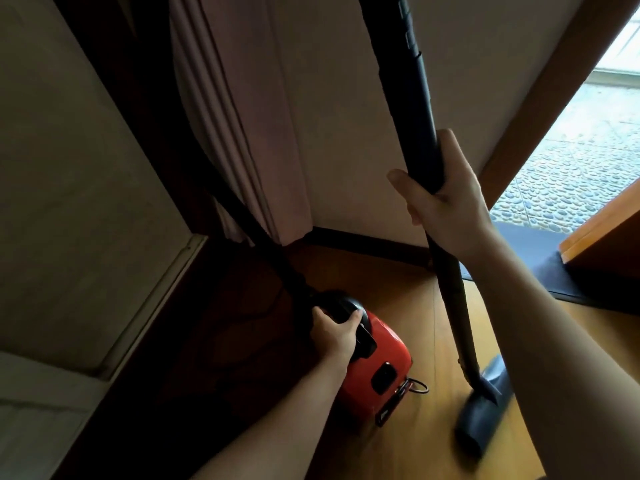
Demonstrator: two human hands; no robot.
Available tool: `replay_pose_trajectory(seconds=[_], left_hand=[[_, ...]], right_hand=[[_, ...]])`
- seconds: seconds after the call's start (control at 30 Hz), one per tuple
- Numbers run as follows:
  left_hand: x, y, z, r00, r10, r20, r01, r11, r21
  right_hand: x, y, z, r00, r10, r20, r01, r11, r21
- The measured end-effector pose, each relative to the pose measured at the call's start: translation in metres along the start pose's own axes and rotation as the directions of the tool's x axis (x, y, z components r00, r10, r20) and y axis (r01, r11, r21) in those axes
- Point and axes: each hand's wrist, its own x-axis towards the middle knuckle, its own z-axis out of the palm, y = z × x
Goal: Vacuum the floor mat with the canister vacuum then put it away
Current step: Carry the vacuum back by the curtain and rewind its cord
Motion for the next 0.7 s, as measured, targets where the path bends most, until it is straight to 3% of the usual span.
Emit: replay_pose_trajectory(seconds=[0.17,0.33,0.7], left_hand=[[0.02,-0.022,-0.004,0.987,-0.02,0.162,0.022,1.0,-0.015],[0.001,-0.006,-0.037,0.927,0.057,0.371,-0.128,0.977,0.171],[0.021,-0.006,-0.061,0.838,0.021,0.545,-0.307,0.844,0.439]], right_hand=[[0.004,0.0,-0.001,0.999,0.018,-0.043,-0.018,1.0,0.003],[0.015,0.001,-0.007,0.993,0.019,-0.112,-0.018,1.0,0.007],[0.038,-0.013,-0.014,0.977,0.002,-0.214,0.011,0.998,0.06]])
